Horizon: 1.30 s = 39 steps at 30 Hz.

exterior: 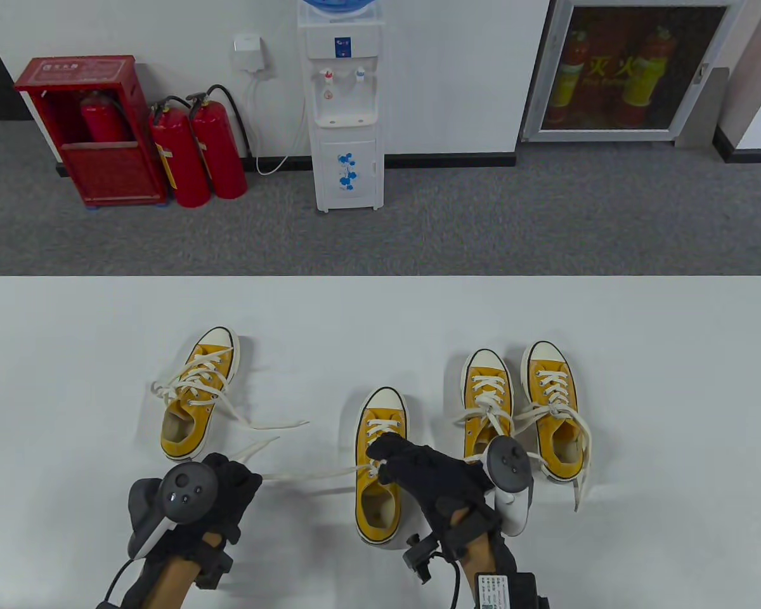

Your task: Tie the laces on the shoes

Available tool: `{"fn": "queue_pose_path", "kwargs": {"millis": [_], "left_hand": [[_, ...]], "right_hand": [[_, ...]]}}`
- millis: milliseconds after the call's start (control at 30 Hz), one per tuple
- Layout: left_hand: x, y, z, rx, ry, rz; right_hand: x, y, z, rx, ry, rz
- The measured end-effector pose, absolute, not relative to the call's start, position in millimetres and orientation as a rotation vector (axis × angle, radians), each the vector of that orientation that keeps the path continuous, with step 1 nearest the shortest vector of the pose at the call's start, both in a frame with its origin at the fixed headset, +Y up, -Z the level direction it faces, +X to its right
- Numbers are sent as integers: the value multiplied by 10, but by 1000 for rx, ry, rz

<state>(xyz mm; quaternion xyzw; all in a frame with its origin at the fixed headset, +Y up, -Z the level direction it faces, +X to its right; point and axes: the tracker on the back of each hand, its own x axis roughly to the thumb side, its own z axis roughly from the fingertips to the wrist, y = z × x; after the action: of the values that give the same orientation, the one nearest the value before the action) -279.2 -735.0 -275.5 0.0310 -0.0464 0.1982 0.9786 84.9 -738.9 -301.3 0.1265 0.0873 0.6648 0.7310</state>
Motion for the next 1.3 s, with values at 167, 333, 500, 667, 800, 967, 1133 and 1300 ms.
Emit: {"fn": "queue_pose_path", "kwargs": {"millis": [167, 333, 500, 667, 800, 967, 1133, 1300], "left_hand": [[-2768, -7339, -2748, 75, -118, 401], [-2750, -7306, -2725, 96, -147, 485], [-2723, -7252, -2678, 111, -196, 718], [-2661, -7165, -2595, 137, -279, 937], [-2611, -7105, -2543, 131, -344, 1057], [-2582, -7054, -2504, 120, -396, 1144], [-2557, -7029, -2482, 109, -437, 1181], [-2536, -6995, -2453, 115, -473, 1211]], "right_hand": [[719, -7418, -3106, 309, 252, 1396], [675, -7414, -3106, 282, 172, 1513], [648, -7386, -3088, 284, 119, 1663], [568, -7305, -3020, 286, 16, 1860], [484, -7256, -2994, 317, -21, 1992], [391, -7244, -2973, 363, -5, 2093], [296, -7245, -2957, 386, -4, 2219], [210, -7253, -2935, 434, -1, 2311]]}}
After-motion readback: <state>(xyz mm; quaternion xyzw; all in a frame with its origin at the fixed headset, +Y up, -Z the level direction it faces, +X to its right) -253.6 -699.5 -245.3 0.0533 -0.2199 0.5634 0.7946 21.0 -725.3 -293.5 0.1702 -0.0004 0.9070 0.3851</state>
